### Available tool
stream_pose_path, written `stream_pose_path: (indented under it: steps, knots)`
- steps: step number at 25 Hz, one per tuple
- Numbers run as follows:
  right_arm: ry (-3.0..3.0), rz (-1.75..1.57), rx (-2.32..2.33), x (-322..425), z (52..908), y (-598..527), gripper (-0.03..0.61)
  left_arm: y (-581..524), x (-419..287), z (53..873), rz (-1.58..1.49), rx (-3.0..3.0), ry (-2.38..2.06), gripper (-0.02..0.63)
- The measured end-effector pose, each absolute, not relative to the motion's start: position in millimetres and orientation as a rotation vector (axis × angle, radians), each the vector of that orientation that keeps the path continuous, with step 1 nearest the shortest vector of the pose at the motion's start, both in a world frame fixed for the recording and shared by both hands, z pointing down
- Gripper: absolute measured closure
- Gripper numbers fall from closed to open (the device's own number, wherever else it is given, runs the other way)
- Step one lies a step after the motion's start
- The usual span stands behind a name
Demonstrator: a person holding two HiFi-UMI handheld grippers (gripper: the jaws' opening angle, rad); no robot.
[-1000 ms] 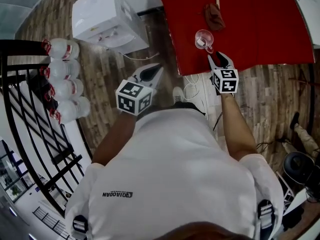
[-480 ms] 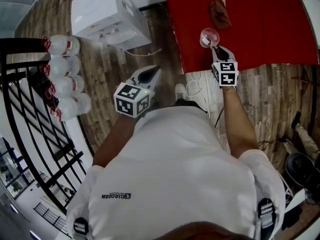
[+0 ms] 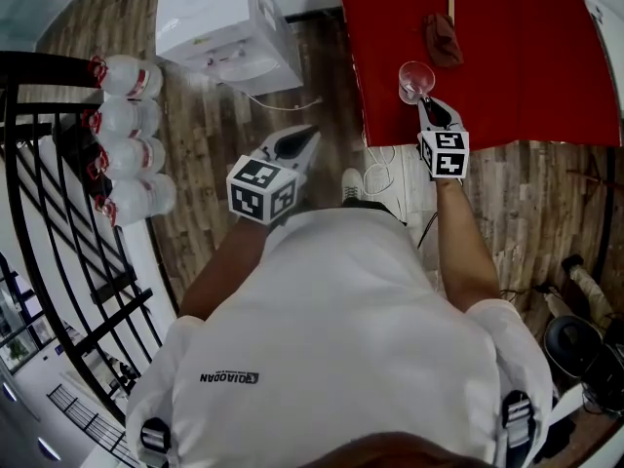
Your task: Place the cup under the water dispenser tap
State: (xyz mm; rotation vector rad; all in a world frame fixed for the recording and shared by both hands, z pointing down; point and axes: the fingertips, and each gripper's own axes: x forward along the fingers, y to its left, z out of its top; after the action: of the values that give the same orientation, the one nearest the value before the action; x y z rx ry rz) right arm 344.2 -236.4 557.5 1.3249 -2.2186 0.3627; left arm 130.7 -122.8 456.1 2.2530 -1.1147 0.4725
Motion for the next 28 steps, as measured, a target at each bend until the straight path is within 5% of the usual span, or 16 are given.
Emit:
stream_pose_path:
  steps: [13,28]
  knots:
    - [-2.334,0.424,1.238,309,538,-216,0.522,-115,119,455,0.43,2.233,-1.164,0.617]
    - [-2.539,0.434,0.967,180,508,-215,0.522,-114,43,465,0.352,2.128,-1.332,0.617]
